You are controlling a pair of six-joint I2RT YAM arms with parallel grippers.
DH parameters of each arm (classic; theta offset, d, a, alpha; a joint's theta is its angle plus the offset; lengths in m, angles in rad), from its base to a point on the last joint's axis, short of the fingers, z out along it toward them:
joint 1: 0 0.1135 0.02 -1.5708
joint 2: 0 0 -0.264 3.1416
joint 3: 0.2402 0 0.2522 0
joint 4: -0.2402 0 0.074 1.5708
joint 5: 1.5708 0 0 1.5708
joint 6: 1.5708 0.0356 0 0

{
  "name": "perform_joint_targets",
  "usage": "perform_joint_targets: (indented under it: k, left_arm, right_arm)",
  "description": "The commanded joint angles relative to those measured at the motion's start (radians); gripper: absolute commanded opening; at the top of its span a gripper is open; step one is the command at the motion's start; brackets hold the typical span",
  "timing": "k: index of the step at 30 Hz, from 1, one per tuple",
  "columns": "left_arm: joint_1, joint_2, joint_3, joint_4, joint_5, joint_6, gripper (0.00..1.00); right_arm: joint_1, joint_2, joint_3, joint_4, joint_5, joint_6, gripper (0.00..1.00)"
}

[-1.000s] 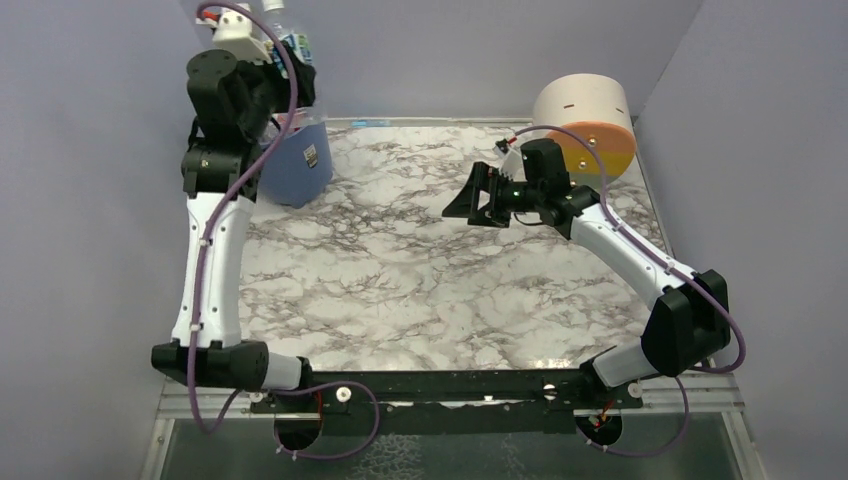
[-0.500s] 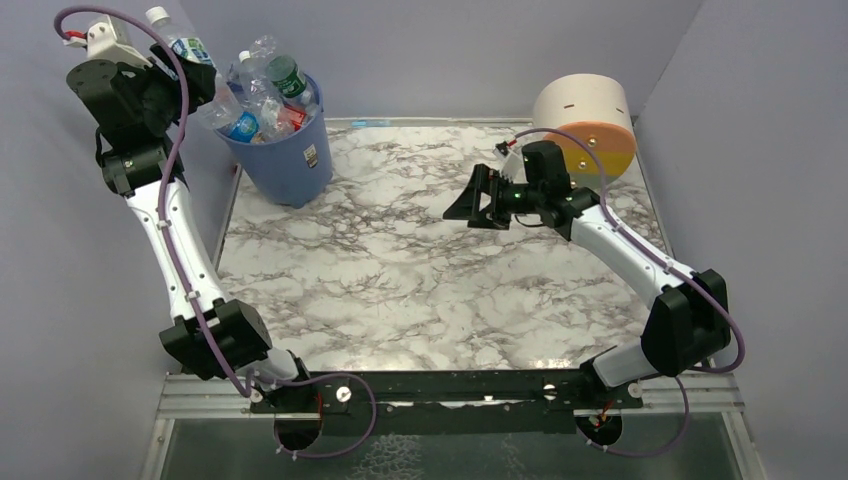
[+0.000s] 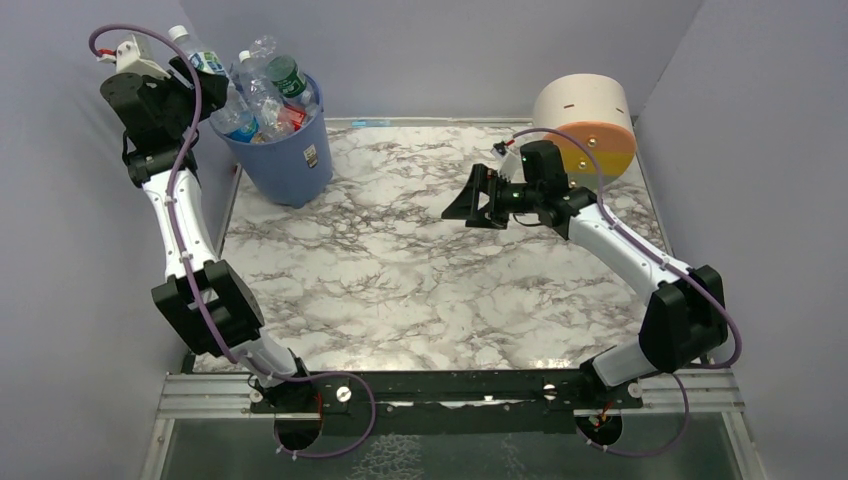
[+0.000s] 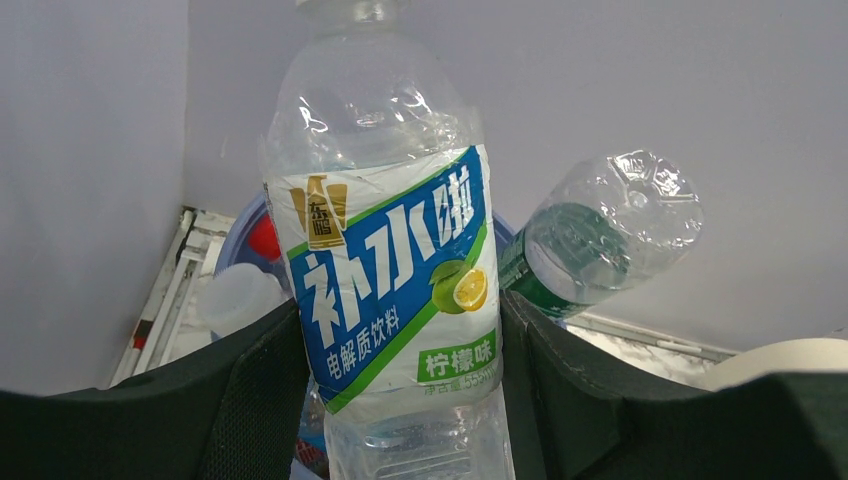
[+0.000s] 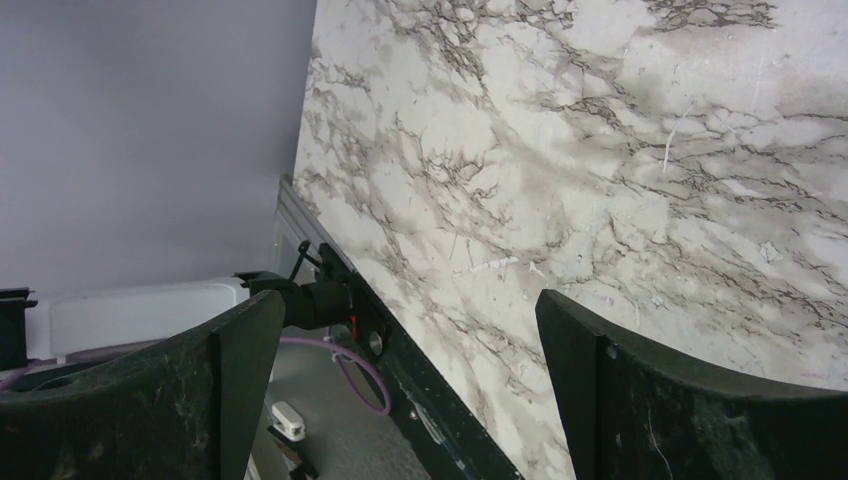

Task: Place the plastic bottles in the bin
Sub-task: Place the plastic bottle in the trash bin.

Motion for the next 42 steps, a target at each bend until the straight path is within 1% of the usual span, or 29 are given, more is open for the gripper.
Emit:
perform_joint_targets:
  k: [1,8,17,22,25,32,35,42]
  left_arm:
    - [-0.012,0.032,0.008,0.122,0.041,-0.025,0.61]
    - [-0.025,0.012,0.034,0.063,0.044,0.039,0.61]
    - [-0.052,0.044,0.043,0.055,0.033,0.056,0.61]
    - [-0.092,0.056,0.064,0.039,-0.004,0.086,0.61]
    - [-0.125,0.067,0.088,0.002,-0.069,0.127,0.61]
    - [-0.155,0.09,0.106,-0.02,-0.122,0.152,0.61]
    - [-0.18,0.118,0.103,-0.029,-0.16,0.178,0.61]
    - [-0.191,0.124,0.075,-0.016,-0.193,0.184,0.61]
  right_arm:
    - [-0.007,0.014,-0.012,0.04,-0.032,0.0,0.99]
    - [-0.007,0.026,-0.031,0.056,-0.043,0.001,1.0]
    - [-0.007,0.052,-0.037,0.075,-0.062,0.002,1.0]
    - [-0.007,0.059,-0.034,0.074,-0.065,-0.001,1.0]
    - [-0.007,0.058,-0.035,0.073,-0.066,-0.001,1.0]
    - [-0.007,0.068,-0.046,0.079,-0.069,0.004,1.0]
    - [-0.007,0.068,-0.053,0.092,-0.076,0.008,1.0]
    - [-0.007,0.053,-0.076,0.112,-0.087,0.018,1.0]
